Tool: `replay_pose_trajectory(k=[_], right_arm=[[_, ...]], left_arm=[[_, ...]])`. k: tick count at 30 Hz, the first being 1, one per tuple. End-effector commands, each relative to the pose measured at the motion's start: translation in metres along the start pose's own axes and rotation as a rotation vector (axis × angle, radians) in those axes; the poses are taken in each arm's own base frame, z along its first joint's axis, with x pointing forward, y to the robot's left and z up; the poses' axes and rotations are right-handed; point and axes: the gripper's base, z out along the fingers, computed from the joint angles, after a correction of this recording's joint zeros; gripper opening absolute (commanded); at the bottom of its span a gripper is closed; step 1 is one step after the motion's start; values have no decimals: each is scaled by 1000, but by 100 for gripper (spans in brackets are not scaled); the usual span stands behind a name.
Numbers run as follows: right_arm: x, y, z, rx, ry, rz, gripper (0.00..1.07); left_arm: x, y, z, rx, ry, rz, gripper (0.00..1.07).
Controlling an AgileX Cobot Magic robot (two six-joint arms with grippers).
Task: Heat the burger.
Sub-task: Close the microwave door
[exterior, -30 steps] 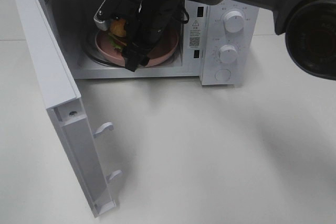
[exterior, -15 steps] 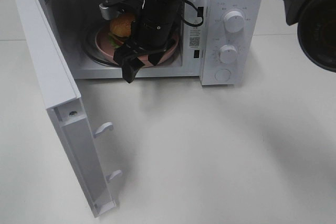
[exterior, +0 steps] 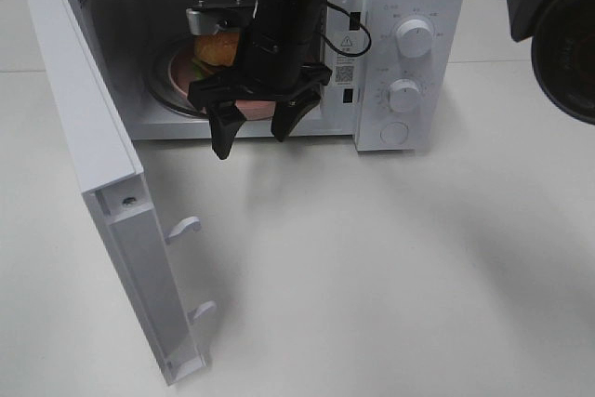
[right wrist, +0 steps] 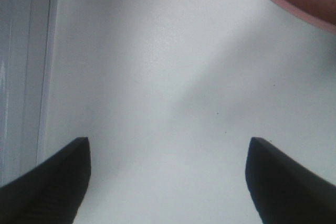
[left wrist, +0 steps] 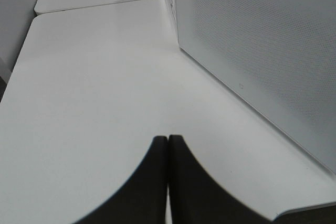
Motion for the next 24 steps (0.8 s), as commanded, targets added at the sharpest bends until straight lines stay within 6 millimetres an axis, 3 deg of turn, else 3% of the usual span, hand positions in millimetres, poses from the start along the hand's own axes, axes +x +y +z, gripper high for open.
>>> replay_pose_trajectory(k=[1, 15, 22, 24], right_arm=[[8, 6, -17, -8, 20, 24, 76], [61, 4, -91, 156, -16, 45, 76], [83, -4, -107, 253, -11, 50, 76], [90, -22, -107, 281, 6, 129, 76]], left_arm=[[1, -1, -2, -6, -35, -4, 0], [1, -1, -2, -6, -35, -4, 0], [1, -1, -2, -6, -35, -4, 0], [1, -1, -2, -6, -35, -4, 0]])
